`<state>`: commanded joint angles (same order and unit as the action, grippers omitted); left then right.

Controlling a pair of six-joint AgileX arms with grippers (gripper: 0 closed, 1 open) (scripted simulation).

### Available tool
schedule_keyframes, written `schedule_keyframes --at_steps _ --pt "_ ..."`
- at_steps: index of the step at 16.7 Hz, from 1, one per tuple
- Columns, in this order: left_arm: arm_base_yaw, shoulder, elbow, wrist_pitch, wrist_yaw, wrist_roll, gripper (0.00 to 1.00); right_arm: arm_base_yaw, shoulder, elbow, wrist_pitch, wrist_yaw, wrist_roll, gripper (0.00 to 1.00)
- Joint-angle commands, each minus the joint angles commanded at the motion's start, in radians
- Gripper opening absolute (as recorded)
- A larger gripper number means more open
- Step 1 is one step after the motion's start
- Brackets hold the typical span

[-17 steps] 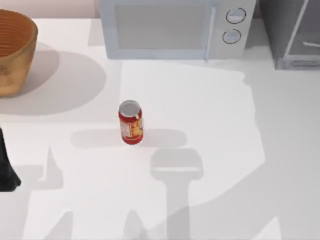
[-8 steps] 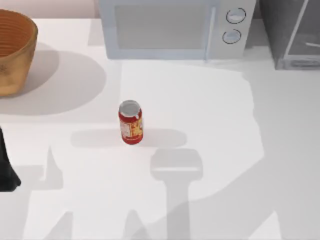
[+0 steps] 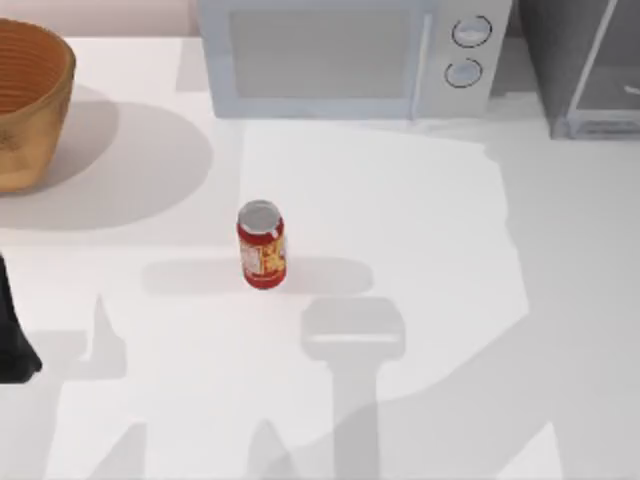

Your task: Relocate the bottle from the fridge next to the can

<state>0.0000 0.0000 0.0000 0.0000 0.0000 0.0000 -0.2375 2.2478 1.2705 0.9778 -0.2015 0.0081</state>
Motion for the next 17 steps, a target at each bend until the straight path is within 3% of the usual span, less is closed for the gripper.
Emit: schedule_keyframes --at_steps 2,3,12,17 --pt "0.000 0.000 0.000 0.000 0.000 0.000 1.00 0.000 0.000 0.000 0.000 0.000 0.000 0.02" --pt "0.000 0.000 0.000 0.000 0.000 0.000 1.00 0.000 0.000 0.000 0.000 0.000 0.000 0.00" --pt "0.000 0.000 0.000 0.000 0.000 0.000 1.00 -0.003 -0.005 0.001 -0.003 0.000 0.001 0.00" --pt "0.000 0.000 0.000 0.000 0.000 0.000 1.00 -0.002 -0.084 0.030 -0.115 -0.002 0.003 0.00"
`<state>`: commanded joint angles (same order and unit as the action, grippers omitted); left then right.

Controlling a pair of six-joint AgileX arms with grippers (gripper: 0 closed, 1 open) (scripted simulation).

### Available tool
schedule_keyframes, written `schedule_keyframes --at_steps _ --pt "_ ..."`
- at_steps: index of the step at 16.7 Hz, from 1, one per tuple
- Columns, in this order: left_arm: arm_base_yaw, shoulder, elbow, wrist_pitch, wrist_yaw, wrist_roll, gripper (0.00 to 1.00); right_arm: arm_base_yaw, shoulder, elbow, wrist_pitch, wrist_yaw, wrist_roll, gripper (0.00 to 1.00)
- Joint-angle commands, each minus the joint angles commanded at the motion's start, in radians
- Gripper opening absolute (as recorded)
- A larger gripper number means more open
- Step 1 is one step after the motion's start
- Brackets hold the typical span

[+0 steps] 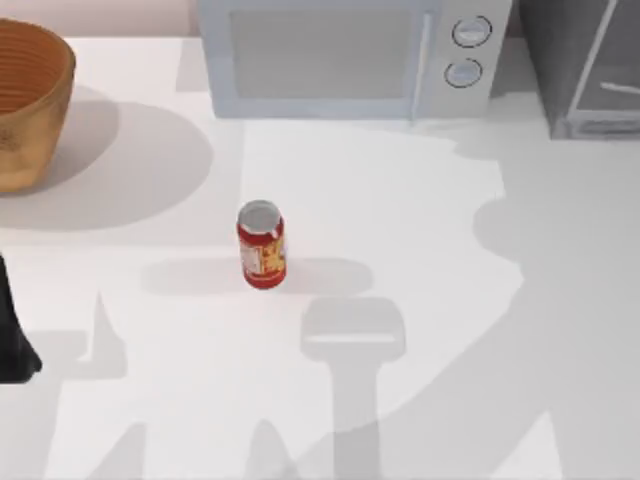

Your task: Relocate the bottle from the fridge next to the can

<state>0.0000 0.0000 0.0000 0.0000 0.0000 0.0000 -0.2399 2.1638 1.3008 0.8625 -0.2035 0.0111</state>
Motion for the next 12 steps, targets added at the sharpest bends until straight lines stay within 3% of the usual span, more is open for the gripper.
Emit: schedule_keyframes --at_steps 8,12 --pt "0.000 0.000 0.000 0.000 0.000 0.000 1.00 -0.003 -0.043 -0.003 -0.037 -0.003 0.001 0.00" --pt "0.000 0.000 0.000 0.000 0.000 0.000 1.00 -0.024 -0.152 -0.157 0.013 -0.031 0.002 0.00"
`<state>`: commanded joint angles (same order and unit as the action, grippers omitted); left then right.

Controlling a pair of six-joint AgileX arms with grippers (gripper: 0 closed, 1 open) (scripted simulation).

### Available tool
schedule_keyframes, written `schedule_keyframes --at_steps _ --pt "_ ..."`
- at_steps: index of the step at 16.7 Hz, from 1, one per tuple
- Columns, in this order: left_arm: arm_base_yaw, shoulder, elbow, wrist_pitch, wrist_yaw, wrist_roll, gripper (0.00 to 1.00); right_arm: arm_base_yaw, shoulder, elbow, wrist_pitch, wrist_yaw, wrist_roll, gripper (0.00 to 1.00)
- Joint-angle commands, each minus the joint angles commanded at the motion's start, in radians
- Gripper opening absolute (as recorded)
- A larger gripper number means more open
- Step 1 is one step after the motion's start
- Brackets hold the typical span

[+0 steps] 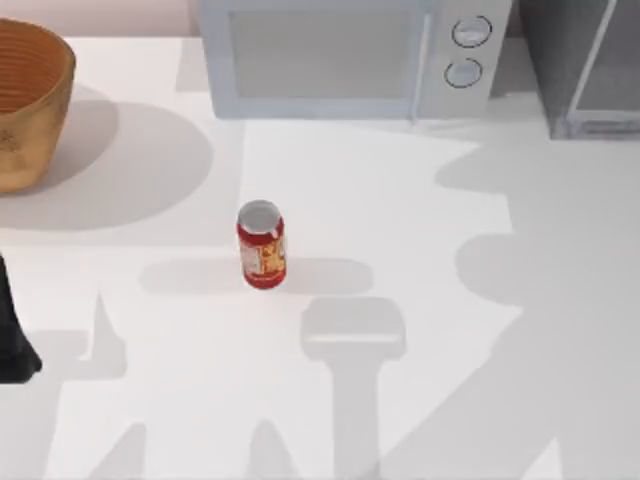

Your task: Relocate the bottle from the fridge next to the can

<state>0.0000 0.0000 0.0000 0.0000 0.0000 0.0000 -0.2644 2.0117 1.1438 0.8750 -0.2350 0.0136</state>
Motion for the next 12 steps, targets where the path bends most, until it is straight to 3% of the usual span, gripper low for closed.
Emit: schedule_keyframes --at_steps 6,12 --pt "0.000 0.000 0.000 0.000 0.000 0.000 1.00 -0.054 -0.232 -0.369 0.109 -0.054 0.001 0.00" --pt "0.000 0.000 0.000 0.000 0.000 0.000 1.00 -0.071 -0.300 -0.450 0.142 -0.070 0.001 0.00"
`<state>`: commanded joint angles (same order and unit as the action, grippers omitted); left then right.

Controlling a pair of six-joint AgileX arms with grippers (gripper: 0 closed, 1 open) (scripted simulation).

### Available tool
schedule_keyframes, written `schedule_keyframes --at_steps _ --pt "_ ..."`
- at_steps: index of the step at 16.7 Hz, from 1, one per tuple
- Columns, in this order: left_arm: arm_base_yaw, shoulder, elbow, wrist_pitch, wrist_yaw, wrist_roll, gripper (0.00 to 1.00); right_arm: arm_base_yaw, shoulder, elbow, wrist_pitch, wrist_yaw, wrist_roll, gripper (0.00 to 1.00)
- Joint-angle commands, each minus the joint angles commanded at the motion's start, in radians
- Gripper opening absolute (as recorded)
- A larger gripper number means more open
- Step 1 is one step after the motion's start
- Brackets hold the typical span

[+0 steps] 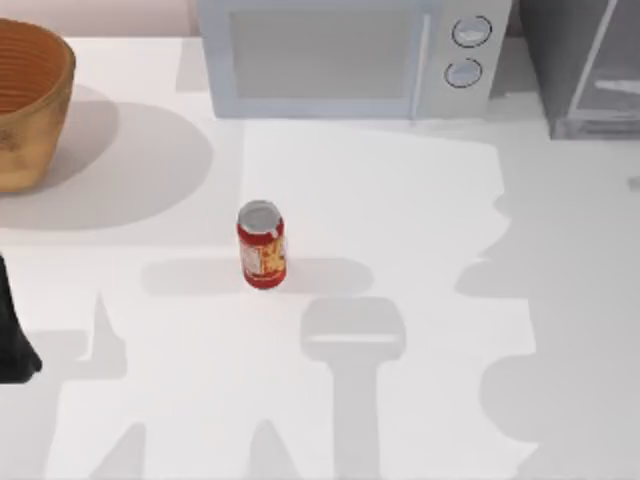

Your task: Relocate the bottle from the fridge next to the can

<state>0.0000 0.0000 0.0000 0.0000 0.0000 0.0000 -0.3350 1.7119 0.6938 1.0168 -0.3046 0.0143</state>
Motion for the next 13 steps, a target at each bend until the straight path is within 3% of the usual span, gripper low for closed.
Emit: schedule_keyframes --at_steps 3,6,9,13 --pt "0.000 0.000 0.000 0.000 0.000 0.000 1.00 0.018 0.014 0.005 0.005 0.014 0.002 0.00" --pt "0.000 0.000 0.000 0.000 0.000 0.000 1.00 0.115 0.060 0.015 0.045 0.110 0.001 0.00" --pt "0.000 0.000 0.000 0.000 0.000 0.000 1.00 0.300 0.131 0.024 0.104 0.293 -0.001 0.00" --pt "0.000 0.000 0.000 0.000 0.000 0.000 1.00 0.631 0.222 0.027 0.186 0.623 -0.004 0.00"
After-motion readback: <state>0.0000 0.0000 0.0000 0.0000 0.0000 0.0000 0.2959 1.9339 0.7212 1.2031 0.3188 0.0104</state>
